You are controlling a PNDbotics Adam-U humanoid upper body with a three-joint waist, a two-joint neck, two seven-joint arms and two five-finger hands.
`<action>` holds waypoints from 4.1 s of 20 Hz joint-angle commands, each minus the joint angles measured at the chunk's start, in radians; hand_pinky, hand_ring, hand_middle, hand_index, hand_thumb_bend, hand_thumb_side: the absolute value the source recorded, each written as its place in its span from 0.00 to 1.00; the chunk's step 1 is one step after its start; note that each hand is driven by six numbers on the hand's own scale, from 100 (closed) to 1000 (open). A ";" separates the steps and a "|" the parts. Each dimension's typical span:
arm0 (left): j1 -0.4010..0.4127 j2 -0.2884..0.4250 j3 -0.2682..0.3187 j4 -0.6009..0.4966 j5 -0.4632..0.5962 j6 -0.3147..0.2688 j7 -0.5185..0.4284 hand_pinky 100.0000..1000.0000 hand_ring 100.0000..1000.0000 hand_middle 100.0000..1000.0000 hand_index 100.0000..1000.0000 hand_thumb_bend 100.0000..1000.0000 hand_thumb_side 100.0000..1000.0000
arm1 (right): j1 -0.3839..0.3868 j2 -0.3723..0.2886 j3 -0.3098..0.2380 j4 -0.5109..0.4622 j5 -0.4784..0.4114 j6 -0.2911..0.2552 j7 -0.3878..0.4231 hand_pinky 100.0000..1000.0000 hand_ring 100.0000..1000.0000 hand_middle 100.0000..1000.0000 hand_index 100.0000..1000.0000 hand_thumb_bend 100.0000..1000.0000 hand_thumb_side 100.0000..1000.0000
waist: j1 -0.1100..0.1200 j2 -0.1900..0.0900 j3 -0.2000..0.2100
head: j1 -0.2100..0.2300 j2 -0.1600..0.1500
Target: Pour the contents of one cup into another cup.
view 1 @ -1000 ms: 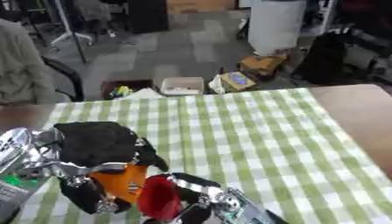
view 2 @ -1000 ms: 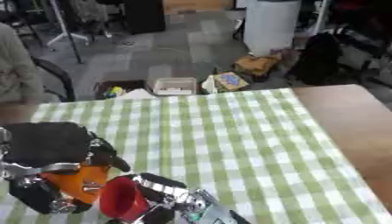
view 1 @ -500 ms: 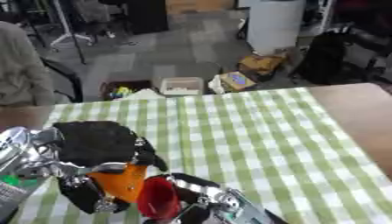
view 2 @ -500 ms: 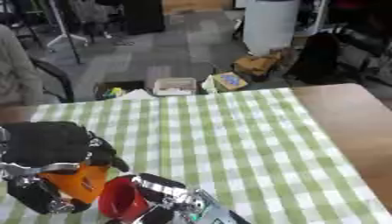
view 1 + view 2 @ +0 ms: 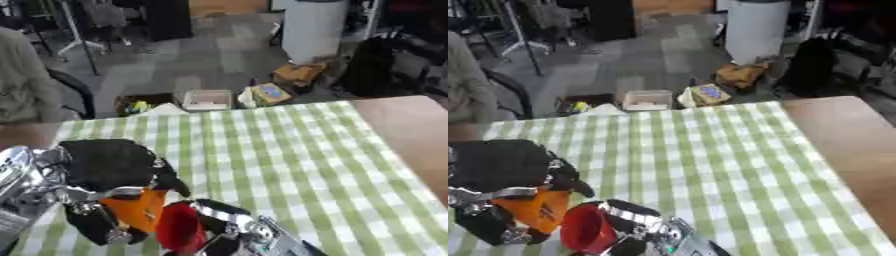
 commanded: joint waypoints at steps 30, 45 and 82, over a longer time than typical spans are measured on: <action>-0.039 0.003 -0.036 0.013 -0.053 -0.113 -0.094 0.22 0.25 0.52 0.87 0.25 0.00 | -0.010 -0.002 -0.005 -0.010 -0.011 0.000 0.004 0.38 0.55 0.20 0.82 0.00 0.00 | 0.005 -0.020 -0.010 | -0.005 -0.015; -0.049 0.041 0.004 -0.042 -0.038 -0.081 -0.077 0.22 0.25 0.53 0.87 0.26 0.00 | -0.009 -0.005 -0.006 -0.008 -0.010 0.000 0.003 0.38 0.55 0.20 0.82 0.00 0.00 | 0.007 -0.025 -0.005 | -0.009 -0.019; -0.036 0.042 0.030 -0.076 0.004 -0.042 -0.075 0.20 0.24 0.52 0.87 0.23 0.00 | -0.008 -0.002 -0.009 -0.009 -0.017 0.003 0.000 0.38 0.55 0.20 0.82 0.00 0.00 | 0.001 -0.026 -0.007 | -0.010 -0.022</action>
